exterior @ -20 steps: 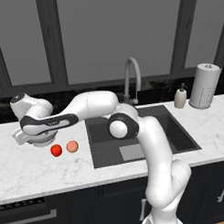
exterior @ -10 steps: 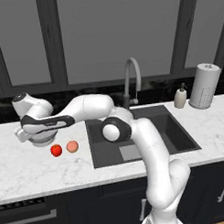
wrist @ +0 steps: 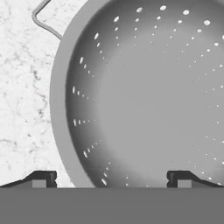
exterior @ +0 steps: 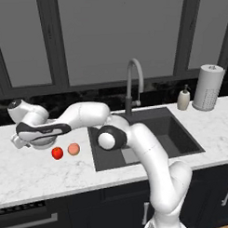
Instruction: Put the colander in the sink, put the apple, peach in the colander, and turn on the sink faucet and pour water over the colander.
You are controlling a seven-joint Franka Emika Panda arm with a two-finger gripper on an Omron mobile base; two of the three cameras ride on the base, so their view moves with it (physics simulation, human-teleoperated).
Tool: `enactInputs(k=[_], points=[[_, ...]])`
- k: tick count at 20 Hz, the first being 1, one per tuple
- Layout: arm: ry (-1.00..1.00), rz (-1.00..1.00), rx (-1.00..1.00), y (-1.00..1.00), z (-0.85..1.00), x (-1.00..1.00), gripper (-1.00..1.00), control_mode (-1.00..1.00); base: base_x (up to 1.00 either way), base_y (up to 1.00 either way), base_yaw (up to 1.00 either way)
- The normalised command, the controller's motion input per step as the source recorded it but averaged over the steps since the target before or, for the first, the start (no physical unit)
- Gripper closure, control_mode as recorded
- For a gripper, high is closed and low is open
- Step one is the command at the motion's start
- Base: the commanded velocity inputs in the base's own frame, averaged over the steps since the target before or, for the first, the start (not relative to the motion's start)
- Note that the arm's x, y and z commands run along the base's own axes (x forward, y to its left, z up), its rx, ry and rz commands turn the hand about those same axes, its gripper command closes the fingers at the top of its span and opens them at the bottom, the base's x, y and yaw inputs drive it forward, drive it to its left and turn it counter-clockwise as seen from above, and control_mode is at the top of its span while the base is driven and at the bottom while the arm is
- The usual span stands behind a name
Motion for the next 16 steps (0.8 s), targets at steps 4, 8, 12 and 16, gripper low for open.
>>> enactInputs(k=[4, 8, 12, 16], points=[[0.0, 0.03, -0.01, 0.0, -0.23, 0.15, -1.0, -1.0, 0.0, 0.0, 0.0], [0.0, 0.02, -0.03, 0.09, -0.17, 0.1, -1.0, -1.0, 0.0, 0.0, 0.0], [0.0, 0.01, -0.04, 0.15, -0.13, 0.02, -1.0, -1.0, 0.0, 0.0, 0.0], [0.0, 0.01, -0.03, 0.16, -0.21, 0.03, -1.0, -1.0, 0.0, 0.0, 0.0]])
